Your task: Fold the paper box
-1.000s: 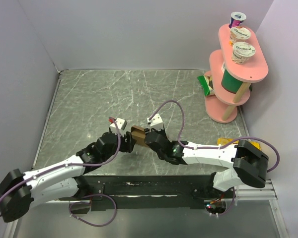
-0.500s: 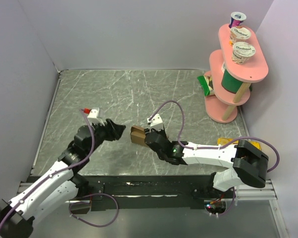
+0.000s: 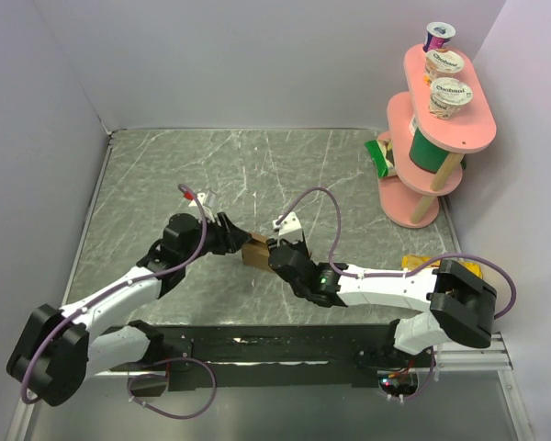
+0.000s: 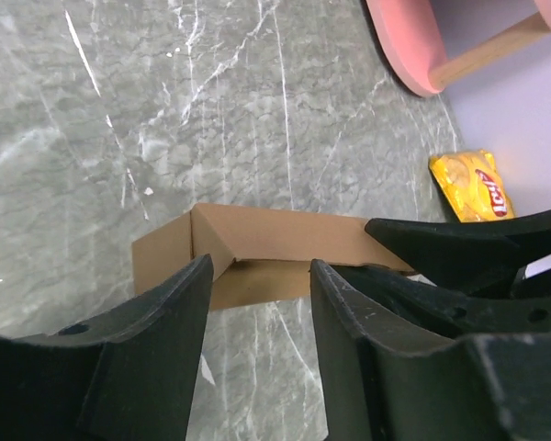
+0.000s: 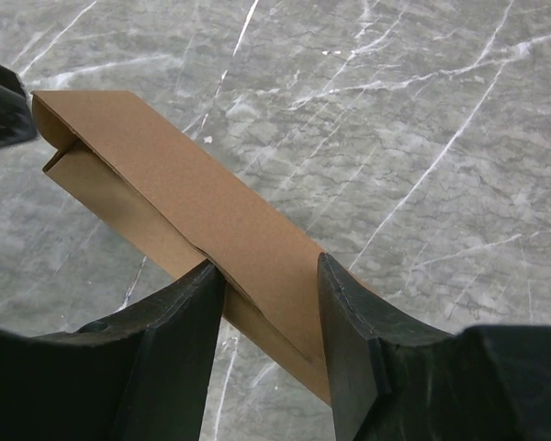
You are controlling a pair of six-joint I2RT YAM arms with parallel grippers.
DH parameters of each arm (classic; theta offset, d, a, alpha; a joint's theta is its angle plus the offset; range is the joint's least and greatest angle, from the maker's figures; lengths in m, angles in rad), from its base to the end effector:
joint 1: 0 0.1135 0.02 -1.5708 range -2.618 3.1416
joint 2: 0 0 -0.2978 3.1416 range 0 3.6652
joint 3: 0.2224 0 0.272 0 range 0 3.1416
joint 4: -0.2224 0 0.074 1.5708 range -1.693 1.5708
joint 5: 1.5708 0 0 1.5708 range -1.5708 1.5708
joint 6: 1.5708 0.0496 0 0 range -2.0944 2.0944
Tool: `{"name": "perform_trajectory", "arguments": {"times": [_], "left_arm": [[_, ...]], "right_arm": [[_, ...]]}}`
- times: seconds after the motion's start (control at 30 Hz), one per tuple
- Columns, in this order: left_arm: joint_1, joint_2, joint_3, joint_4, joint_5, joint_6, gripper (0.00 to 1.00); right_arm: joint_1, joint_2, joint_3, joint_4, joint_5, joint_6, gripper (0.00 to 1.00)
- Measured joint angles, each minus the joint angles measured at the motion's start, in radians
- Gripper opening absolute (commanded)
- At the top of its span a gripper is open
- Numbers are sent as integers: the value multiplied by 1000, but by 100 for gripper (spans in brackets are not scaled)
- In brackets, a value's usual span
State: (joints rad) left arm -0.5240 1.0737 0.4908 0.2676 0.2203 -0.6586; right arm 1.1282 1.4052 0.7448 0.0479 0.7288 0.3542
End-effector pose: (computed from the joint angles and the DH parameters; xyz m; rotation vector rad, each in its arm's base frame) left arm 0.2101 -0.1339 0.2414 0.0257 2.0088 -0.9939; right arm 0.1618 0.2642 0.2280 -0.3836 1.9799 0.1373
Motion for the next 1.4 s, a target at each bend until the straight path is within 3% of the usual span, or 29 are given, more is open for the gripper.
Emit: {"name": "perform_trajectory", "arguments": {"times": [0.47, 0.87, 1.17, 1.27, 1.37, 1.4], "left_arm": [[1, 57, -33, 72, -26, -16, 43], [1, 76, -32, 140, -35, -58, 44], [2, 178, -16, 165, -33, -66, 29], [2, 190, -15, 181, -32, -64, 26], [3, 198, -15, 184, -34, -60, 24], [3, 201, -15, 184, -34, -59, 24]], "right_arm": [[11, -5, -14, 22, 3, -5, 52], [19, -3, -19, 28, 13, -5, 52], [20, 0, -19, 27, 18, -5, 53], [21, 0, -19, 27, 19, -4, 56], [24, 0, -19, 24, 18, -3, 70], [27, 0, -19, 21, 15, -3, 80]]}}
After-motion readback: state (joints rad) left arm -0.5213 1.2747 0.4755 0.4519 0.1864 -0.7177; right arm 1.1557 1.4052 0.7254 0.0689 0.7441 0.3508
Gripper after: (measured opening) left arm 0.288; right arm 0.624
